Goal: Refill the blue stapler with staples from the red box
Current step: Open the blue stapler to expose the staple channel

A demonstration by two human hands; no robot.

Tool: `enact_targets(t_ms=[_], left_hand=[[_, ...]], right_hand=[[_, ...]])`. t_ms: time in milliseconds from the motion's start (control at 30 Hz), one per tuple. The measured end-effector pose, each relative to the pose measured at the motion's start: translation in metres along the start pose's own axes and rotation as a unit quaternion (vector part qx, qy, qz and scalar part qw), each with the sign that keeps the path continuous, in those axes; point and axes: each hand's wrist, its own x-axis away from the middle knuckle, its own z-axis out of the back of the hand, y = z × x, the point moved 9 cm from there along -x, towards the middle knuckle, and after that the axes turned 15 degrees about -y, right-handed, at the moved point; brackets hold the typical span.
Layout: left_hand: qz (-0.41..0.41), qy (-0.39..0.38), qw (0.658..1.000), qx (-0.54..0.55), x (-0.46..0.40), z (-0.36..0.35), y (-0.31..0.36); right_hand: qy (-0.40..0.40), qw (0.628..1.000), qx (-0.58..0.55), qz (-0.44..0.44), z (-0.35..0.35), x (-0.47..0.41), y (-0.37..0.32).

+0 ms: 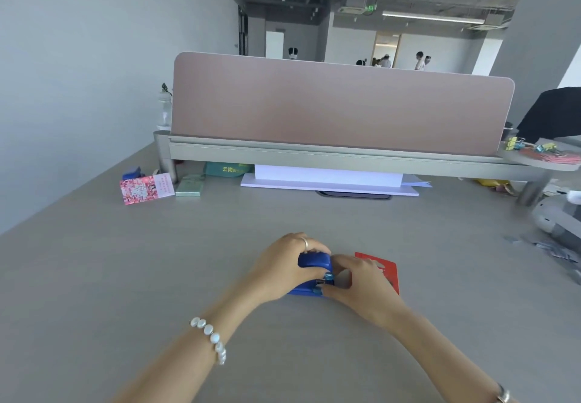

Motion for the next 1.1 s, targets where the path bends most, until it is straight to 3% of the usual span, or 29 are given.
enact_targets(t_ms=[333,467,633,933,1100], left_hand=[[-0.035,0.002,0.998,0.043,0.036,-0.021,0.021],[-0.041,0.066,0.980,0.181,0.043,-0.004,0.013],[-0.068,0.091,0.955,0.275,0.053,0.016,0.011],[-0.078,0.113,0.943,0.304,0.085,0.064,-0.022],[-0.065,0.074,0.942,0.319,0.093,0.071,-0.036]], right_hand=[[-0.011,0.997,0.054,0.054,-0.013,0.035,-0.002],[0.000,0.995,0.066,0.075,-0.011,0.038,-0.006],[0.010,0.994,0.073,0.085,-0.010,0.040,-0.007],[0.015,0.995,0.071,0.071,-0.007,0.043,-0.012],[0.008,0.995,0.070,0.069,-0.007,0.043,-0.012]])
